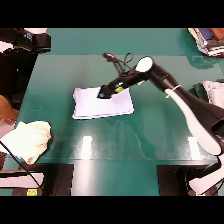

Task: Fold the shirts.

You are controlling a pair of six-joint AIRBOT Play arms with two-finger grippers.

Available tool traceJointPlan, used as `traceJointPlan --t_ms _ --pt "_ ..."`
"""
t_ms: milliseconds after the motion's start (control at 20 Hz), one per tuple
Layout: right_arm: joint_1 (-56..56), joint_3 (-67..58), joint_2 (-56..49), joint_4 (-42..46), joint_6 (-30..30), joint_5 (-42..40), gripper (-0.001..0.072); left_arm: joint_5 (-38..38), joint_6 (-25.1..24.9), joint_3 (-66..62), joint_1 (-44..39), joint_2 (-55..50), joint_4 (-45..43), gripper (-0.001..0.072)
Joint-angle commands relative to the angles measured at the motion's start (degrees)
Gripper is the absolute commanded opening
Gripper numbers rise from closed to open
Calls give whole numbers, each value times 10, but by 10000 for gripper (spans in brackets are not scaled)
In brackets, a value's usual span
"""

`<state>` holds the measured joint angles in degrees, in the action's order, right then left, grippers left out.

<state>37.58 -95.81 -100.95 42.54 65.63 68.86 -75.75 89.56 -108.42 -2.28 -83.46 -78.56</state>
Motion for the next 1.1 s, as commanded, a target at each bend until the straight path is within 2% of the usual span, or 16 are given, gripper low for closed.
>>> traceJointPlan --t_ms 0,200,400,700,950,1050 --pt "-86 57 34 56 20 60 547 -11 0 -1 2 1 12 29" --pt "-205 182 81 49 47 16 549 -11 0 0 2 -1 28 29" --pt "-256 247 58 6 44 -9 553 3 0 0 2 -1 39 29" --pt "-193 247 -26 -155 -16 -51 552 3 0 1 2 -1 40 29" --pt "-121 157 -82 -162 -18 -54 541 3 0 1 2 -1 42 29" --pt "-101 115 -96 -137 -18 -57 354 2 0 1 2 -1 43 29"
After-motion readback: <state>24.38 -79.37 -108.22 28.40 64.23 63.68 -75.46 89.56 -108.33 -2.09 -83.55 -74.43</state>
